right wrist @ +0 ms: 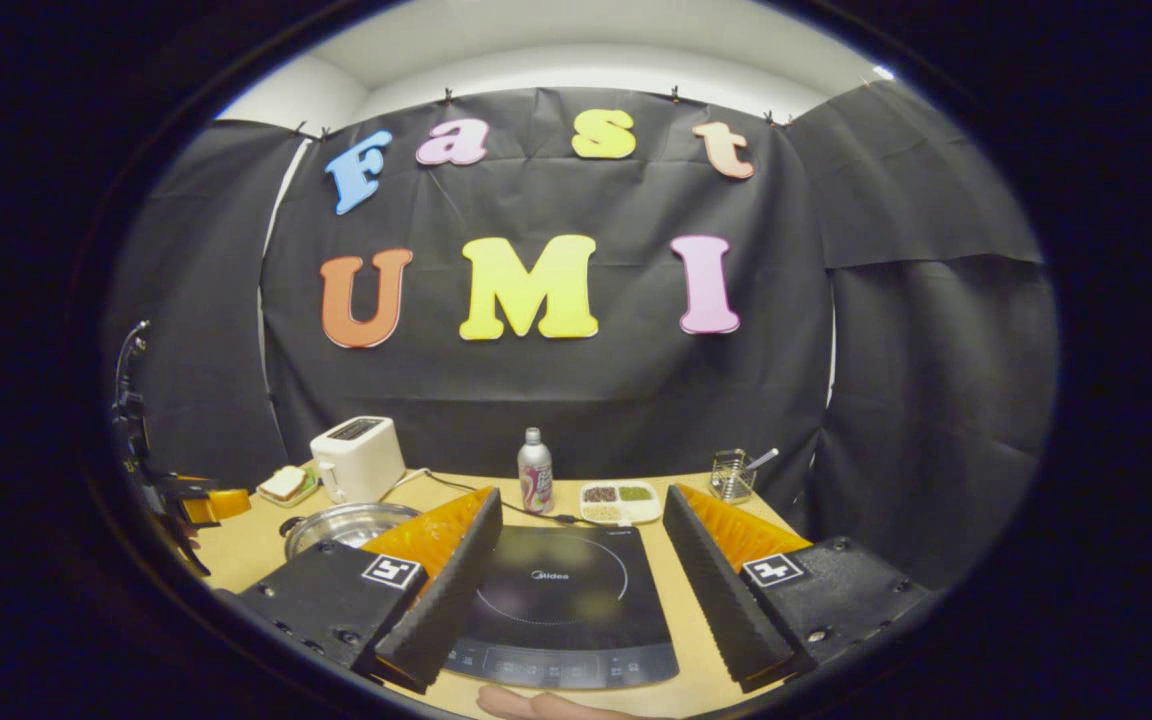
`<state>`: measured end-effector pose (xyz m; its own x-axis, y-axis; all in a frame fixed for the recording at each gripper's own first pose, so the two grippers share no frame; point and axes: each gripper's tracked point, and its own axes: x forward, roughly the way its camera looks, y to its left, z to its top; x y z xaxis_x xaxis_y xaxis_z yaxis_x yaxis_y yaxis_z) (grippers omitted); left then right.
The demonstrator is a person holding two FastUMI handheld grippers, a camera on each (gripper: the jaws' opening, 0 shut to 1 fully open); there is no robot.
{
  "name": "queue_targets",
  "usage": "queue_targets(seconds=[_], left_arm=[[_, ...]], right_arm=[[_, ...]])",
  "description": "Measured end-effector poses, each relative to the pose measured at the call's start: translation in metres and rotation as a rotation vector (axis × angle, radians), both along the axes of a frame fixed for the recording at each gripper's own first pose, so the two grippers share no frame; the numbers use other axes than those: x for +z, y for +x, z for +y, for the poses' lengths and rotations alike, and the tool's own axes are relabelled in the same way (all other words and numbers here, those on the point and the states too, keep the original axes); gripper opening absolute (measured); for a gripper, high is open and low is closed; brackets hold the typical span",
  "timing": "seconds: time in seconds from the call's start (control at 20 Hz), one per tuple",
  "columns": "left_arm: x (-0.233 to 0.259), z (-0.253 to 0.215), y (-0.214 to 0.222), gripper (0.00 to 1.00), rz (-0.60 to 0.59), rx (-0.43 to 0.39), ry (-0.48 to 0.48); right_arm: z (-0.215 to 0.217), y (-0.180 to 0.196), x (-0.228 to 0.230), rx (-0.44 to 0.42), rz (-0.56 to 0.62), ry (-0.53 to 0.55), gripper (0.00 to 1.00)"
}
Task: First push the handle of the pot to place it horizontally, then grasp the pot with both hands and set it on the induction cooktop.
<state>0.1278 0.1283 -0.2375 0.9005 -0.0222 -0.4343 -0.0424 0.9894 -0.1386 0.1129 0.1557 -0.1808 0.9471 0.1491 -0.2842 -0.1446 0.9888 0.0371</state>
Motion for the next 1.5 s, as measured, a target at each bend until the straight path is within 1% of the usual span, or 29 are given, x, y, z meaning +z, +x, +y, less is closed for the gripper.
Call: queue_targets(seconds=[0.2,0.25,0.45,0.55,0.7,0.75,0.85,1.0,1.15,1.2,1.25,1.3,1.35,1.4,1.45,1.5], left_arm=[[-0.016,0.020,0.011,0.98,0.034,0.009,0.022],[-0.021,0.024,0.016,0.98,0.041,0.010,0.024],[-0.053,0.034,0.036,0.96,0.108,0.000,0.029],[-0.072,0.034,0.044,0.96,0.152,-0.010,0.021],[-0.091,0.034,0.059,0.96,0.183,-0.021,0.022],[-0.097,0.033,0.065,0.96,0.187,-0.021,0.021],[-0.108,0.028,0.072,0.96,0.217,-0.041,0.019],[-0.129,0.032,0.082,0.96,0.264,-0.039,0.067],[-0.142,0.037,0.086,0.96,0.305,-0.037,0.099],[-0.146,0.040,0.089,0.86,0.311,-0.027,0.096],[-0.152,0.044,0.091,0.96,0.333,-0.011,0.088],[-0.154,0.048,0.093,0.93,0.340,-0.001,0.082],[-0.157,0.046,0.096,0.93,0.349,-0.003,0.053],[-0.159,0.042,0.096,0.95,0.363,-0.012,0.035],[-0.163,0.041,0.095,0.95,0.375,-0.027,0.025],[-0.166,0.038,0.094,0.91,0.383,-0.041,0.022]], right_arm=[[0.050,0.016,-0.040,0.059,0.105,0.036,0.99],[0.059,0.021,-0.050,0.067,0.130,0.035,0.98],[0.092,0.040,-0.088,0.099,0.224,0.011,0.99],[0.105,0.050,-0.107,0.111,0.275,0.026,0.99],[0.119,0.062,-0.139,0.110,0.361,0.026,1.00],[0.124,0.064,-0.148,0.112,0.385,0.022,0.99],[0.131,0.070,-0.168,0.110,0.433,0.012,1.00],[0.141,0.078,-0.194,0.109,0.494,0.001,0.99],[0.155,0.080,-0.206,0.124,0.520,0.012,1.00],[0.158,0.081,-0.211,0.123,0.532,0.007,0.96],[0.159,0.081,-0.217,0.119,0.548,-0.001,1.00],[0.159,0.081,-0.221,0.115,0.561,-0.003,1.00],[0.162,0.083,-0.225,0.119,0.568,-0.006,1.00],[0.165,0.084,-0.228,0.123,0.578,-0.004,0.96],[0.170,0.079,-0.235,0.140,0.610,0.007,0.96],[0.172,0.080,-0.232,0.139,0.596,-0.005,0.87]])
